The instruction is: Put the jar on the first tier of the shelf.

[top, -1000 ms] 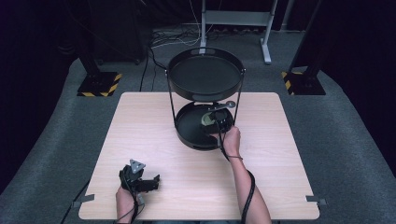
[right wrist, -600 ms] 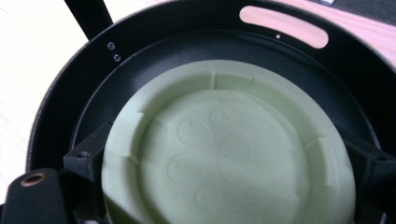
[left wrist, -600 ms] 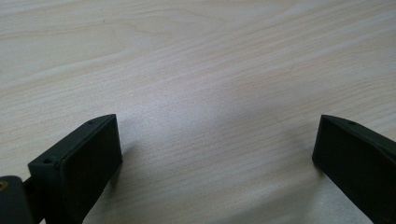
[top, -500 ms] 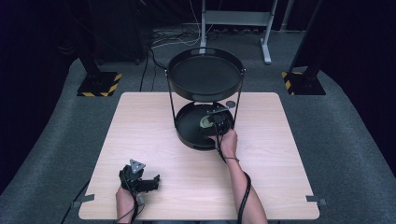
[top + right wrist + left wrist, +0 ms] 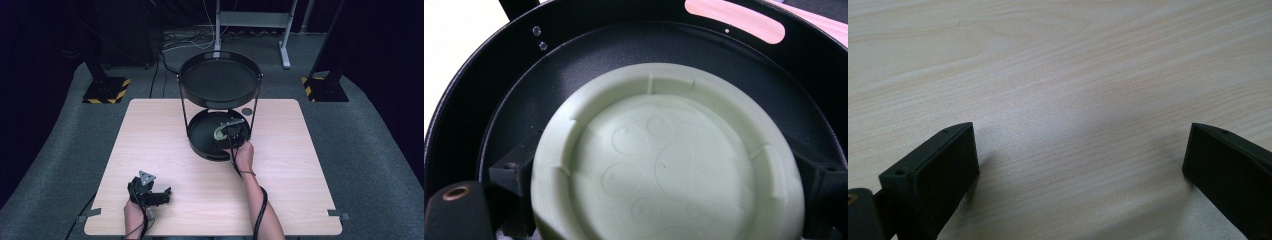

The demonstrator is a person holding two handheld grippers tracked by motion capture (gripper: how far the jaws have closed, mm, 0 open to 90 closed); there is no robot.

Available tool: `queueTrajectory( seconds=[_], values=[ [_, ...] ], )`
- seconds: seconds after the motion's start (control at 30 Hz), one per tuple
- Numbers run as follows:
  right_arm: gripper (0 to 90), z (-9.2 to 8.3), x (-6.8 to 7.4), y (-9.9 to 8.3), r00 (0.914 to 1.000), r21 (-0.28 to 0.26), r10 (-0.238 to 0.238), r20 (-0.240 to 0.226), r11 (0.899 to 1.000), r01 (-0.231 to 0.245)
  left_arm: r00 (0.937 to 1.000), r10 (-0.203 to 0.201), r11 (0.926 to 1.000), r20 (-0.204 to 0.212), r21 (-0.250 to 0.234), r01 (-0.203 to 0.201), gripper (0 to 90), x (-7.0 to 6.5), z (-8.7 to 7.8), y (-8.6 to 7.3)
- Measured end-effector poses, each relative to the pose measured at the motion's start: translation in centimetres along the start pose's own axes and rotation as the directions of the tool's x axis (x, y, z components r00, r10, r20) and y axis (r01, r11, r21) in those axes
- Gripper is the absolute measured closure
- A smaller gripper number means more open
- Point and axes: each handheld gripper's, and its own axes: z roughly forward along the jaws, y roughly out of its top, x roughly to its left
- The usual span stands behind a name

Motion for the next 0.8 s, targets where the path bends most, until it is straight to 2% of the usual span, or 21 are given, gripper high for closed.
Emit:
queueTrajectory(
  seconds=[0.27,0.37,0.4,0.43,0.5,0.8],
  values=[
    [10.7,0.0,0.0,0.0,1.0000,-0.004,-0.005,0.001,1.000,0.005,1.0000,0.000,1.0000,0.000,0.000,0.000,1.0,0.0,0.0,0.0],
    [9.8,-0.1,0.0,-0.1,1.0000,-0.008,0.007,0.003,1.000,-0.007,1.0000,0.000,1.0000,0.000,0.000,0.000,1.0,0.0,0.0,0.0],
    [5.8,-0.2,-0.2,-0.1,0.9990,-0.016,0.036,-0.026,0.999,-0.036,1.0000,0.000,1.0000,0.000,0.000,0.000,1.0,0.0,0.0,0.0],
    [4.3,-0.4,-0.2,0.0,0.9985,-0.013,0.043,-0.033,0.999,-0.043,1.0000,0.000,1.0000,0.000,0.000,0.000,1.0,0.0,0.0,0.0],
    [2.2,-0.8,-0.1,0.0,0.9993,-0.021,0.033,-0.018,0.999,-0.033,1.0000,0.000,1.0000,0.000,0.000,0.000,1.0,0.0,0.0,0.0],
    [0.7,-3.3,-0.7,-0.4,0.9997,-0.012,0.014,-0.020,1.000,-0.014,1.0000,0.000,1.0000,0.000,-0.001,0.000,1.1,0.0,0.0,0.0]
  ],
)
